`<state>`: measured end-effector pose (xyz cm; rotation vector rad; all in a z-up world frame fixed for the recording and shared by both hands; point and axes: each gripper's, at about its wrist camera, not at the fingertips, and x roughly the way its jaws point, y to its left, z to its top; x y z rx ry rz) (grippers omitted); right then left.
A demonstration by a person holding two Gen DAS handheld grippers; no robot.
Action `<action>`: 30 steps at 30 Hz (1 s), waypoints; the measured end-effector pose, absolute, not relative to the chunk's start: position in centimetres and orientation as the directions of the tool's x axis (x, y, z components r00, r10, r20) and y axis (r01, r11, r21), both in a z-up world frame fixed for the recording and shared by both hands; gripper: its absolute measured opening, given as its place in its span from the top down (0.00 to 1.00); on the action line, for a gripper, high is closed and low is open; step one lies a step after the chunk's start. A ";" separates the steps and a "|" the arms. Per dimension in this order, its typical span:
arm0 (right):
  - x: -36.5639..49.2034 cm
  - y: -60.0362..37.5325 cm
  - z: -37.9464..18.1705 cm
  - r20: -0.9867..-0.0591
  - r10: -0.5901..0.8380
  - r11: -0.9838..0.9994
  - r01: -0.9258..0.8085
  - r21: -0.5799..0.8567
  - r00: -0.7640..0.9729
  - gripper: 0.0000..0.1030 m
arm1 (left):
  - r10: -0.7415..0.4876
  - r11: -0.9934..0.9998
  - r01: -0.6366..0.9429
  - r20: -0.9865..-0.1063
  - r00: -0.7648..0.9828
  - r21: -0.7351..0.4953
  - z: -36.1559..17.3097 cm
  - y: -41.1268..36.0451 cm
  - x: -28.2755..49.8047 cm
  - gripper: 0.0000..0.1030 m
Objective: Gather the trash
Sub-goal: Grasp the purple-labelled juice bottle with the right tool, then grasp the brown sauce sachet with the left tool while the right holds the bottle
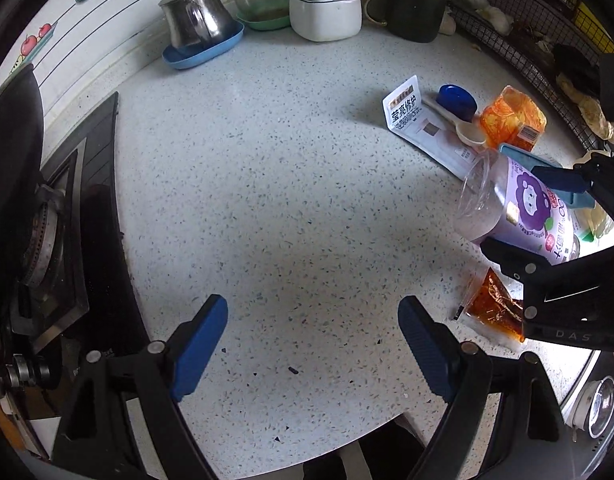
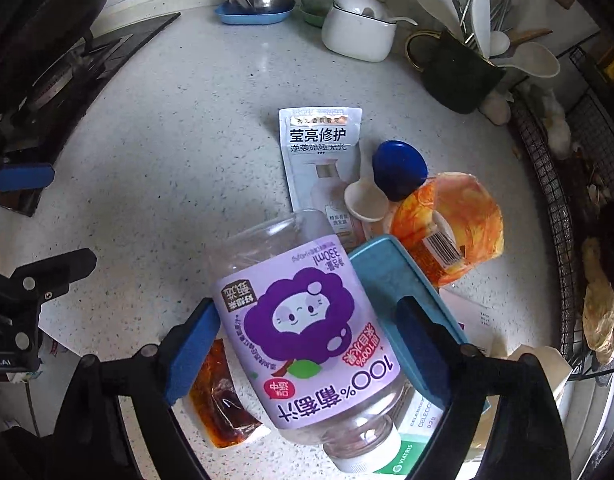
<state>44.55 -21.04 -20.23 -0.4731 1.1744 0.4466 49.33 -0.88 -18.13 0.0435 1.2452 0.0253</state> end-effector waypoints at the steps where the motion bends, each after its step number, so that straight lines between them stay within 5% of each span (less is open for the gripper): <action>1: 44.4 -20.7 -20.2 -0.944 0.087 0.813 -0.571 -0.117 0.318 0.23 | 0.040 0.999 0.000 -0.948 0.317 0.042 -18.2 -0.7 49.2 0.17; 16: 42.6 -18.9 -21.8 -0.953 0.120 0.785 -0.614 -0.081 0.279 0.31 | 0.046 0.999 -0.006 -0.951 0.304 0.046 -18.2 0.2 47.0 0.17; 30: 36.8 -24.1 -13.8 -0.910 0.150 0.904 -0.427 -0.033 0.386 0.34 | -0.072 0.984 0.177 -0.930 0.361 -0.008 -13.3 -3.5 44.6 0.17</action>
